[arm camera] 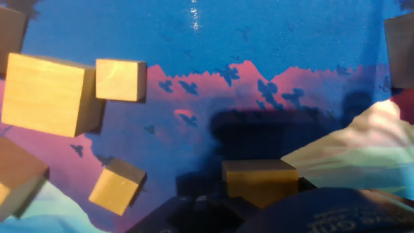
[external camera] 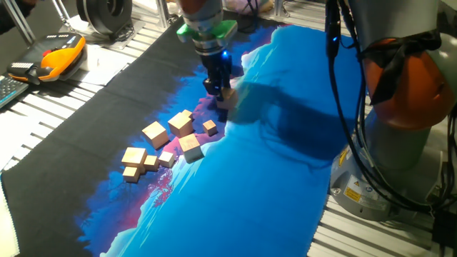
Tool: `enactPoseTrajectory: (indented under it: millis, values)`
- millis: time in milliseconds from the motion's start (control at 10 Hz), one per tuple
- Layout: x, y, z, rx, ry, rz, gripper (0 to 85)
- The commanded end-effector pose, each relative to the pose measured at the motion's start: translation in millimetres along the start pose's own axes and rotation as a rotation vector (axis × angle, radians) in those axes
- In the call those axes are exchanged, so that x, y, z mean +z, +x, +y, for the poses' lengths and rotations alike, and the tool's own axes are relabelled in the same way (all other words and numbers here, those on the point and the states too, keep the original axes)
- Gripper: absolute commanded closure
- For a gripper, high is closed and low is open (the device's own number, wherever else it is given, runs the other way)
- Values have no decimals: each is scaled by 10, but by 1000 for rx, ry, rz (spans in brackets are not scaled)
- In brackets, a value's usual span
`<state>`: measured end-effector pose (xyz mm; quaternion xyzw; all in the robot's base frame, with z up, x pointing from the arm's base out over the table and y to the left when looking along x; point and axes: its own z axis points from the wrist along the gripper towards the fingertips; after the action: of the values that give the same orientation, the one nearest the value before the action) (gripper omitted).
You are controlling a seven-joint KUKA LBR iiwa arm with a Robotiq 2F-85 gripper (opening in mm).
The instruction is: Stack the blocks in a vertical line of five
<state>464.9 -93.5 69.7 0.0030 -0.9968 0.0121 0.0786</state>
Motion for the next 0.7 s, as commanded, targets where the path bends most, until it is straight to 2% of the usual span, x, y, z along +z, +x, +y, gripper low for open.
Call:
enactPoseTrajectory:
  millis: [0, 100, 300, 400, 500, 600]
  values:
    - [0, 0, 1, 1, -3, -6, 850]
    - [-52, 73, -12, 3, -18, -6, 850]
    - [-163, 264, -33, 6, -12, -12, 850]
    - [-173, 360, -27, 14, 0, -29, 850]
    - [-137, 406, -34, 7, 18, -36, 850]
    - [-71, 436, -56, 1, 19, -49, 850]
